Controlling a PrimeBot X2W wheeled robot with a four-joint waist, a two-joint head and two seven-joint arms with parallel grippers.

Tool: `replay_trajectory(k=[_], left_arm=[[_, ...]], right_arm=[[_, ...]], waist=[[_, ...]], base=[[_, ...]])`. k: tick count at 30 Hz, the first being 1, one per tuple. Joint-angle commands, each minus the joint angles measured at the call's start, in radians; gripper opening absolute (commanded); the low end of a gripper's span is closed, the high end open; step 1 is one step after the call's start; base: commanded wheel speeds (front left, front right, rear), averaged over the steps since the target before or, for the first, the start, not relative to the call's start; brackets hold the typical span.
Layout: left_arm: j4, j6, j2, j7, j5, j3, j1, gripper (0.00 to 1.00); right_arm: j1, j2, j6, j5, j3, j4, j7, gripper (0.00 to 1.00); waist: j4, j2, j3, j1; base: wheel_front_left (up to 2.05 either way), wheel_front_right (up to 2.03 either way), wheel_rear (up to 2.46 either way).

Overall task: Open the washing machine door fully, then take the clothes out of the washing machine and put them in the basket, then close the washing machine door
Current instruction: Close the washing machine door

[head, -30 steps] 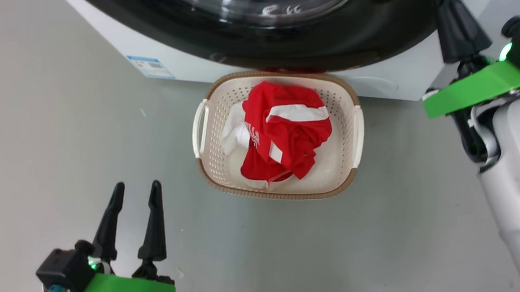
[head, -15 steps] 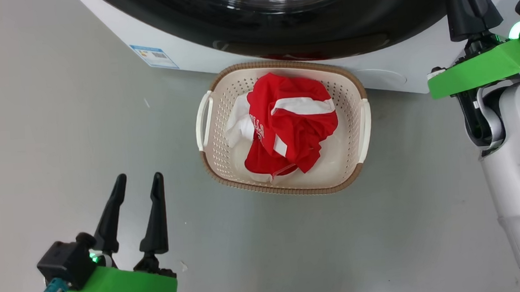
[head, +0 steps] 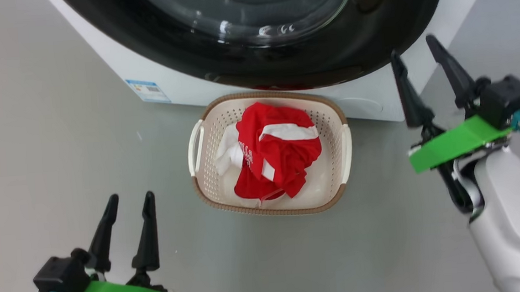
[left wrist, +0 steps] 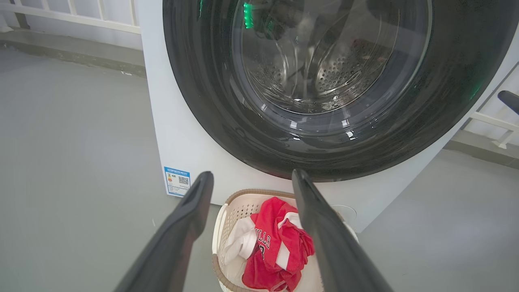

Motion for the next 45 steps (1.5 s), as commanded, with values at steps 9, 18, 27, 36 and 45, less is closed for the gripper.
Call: replay_trajectory(k=[9, 18, 27, 36, 45], left_arm=[[-0.008, -0.005, 0.062, -0.012, 0.015, 0.056, 0.067, 1.00], [-0.009, -0.005, 0.087, -0.012, 0.014, 0.079, 0.110, 1.00], [-0.008, -0.005, 0.105, -0.012, 0.018, 0.096, 0.140, 1.00], [-0.015, -0.005, 0.109, -0.012, 0.031, 0.111, 0.179, 1.00], [-0.019, -0.005, 0.111, -0.012, 0.039, 0.118, 0.200, 1.00]], right_arm=[[0.186, 0.003, -0.004, 0.023, 0.037, -0.055, -0.004, 1.00], [0.316, -0.003, -0.004, 0.036, 0.008, -0.105, -0.004, 1.00], [0.420, 0.010, -0.004, 0.031, -0.021, -0.122, -0.004, 1.00], [0.510, 0.019, -0.004, 0.035, -0.041, -0.132, -0.004, 1.00], [0.558, 0.013, -0.004, 0.035, -0.056, -0.141, -0.004, 1.00]], waist=[[-0.076, 0.0000, -0.116, 0.0000], [-0.126, 0.0000, -0.172, 0.0000], [-0.172, 0.0000, -0.225, 0.0000], [-0.224, 0.0000, -0.269, 0.0000], [-0.258, 0.0000, -0.285, 0.0000]], base=[[0.00, 0.00, 0.00], [0.00, 0.00, 0.00], [0.00, 0.00, 0.00], [0.00, 0.00, 0.00], [0.00, 0.00, 0.00]])
